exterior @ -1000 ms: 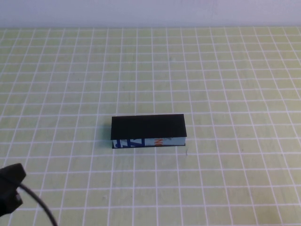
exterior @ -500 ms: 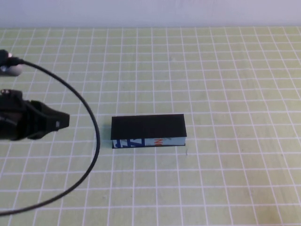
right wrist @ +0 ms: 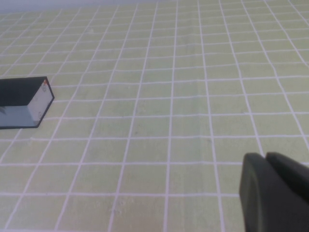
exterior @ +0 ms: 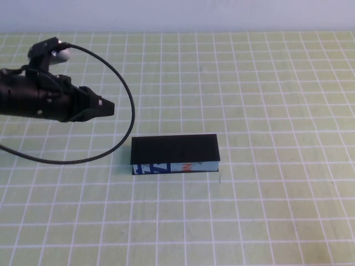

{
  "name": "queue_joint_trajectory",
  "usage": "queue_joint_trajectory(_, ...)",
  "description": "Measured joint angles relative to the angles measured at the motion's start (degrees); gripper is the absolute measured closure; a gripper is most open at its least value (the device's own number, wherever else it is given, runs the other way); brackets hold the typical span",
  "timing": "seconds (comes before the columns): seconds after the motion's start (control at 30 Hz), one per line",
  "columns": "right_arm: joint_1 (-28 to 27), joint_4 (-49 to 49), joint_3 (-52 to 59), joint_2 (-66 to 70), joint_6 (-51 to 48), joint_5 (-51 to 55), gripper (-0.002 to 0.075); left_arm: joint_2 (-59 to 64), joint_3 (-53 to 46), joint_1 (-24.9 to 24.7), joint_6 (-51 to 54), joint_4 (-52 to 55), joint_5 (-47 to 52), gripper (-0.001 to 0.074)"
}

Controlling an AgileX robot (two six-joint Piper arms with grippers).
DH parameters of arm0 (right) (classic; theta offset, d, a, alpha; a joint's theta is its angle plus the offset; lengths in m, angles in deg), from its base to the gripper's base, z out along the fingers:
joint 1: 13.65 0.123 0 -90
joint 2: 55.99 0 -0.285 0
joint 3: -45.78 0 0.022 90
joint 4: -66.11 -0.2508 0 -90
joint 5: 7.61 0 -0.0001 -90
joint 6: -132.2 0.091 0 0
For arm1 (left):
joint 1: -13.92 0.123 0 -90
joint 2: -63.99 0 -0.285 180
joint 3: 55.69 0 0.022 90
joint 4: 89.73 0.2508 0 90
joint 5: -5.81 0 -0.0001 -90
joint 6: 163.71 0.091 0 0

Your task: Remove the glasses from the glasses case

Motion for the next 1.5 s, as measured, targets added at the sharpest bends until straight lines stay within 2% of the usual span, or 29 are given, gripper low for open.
queue_joint_trajectory(0.37, 0.0, 0.0, 0.0, 0.0, 0.0, 0.0, 0.0743, 12.8, 9.9, 0.0, 1.7, -2.3, 1.3, 0.0739)
queue_joint_trajectory(0.57, 0.0, -1.1, 0.0, 0.0, 0.1, -0.3, 0.0743, 16.9, 12.8, -2.0, 2.1, -2.4, 1.3, 0.0739)
queue_joint_trajectory(0.83, 0.0, -25.0, 0.0, 0.0, 0.2, -9.3, 0.0743, 22.1, 16.9, -4.5, 2.2, -2.6, 0.8, 0.0739)
queue_joint_trajectory(1.03, 0.0, -35.1, 0.0, 0.0, 1.2, -14.8, 0.0743, 25.2, 17.5, -5.0, 2.2, -3.1, -0.1, 0.0739)
queue_joint_trajectory(1.23, 0.0, -36.0, -7.2, 6.4, 1.2, -2.6, 0.0743, 27.5, 17.6, -5.0, 2.2, -3.3, -1.3, 0.0739)
queue_joint_trajectory(1.5, 0.0, -33.5, -23.5, 29.6, -10.4, 13.8, 0.0743, 28.0, 17.9, -5.0, 2.2, -3.3, -1.6, 0.0739)
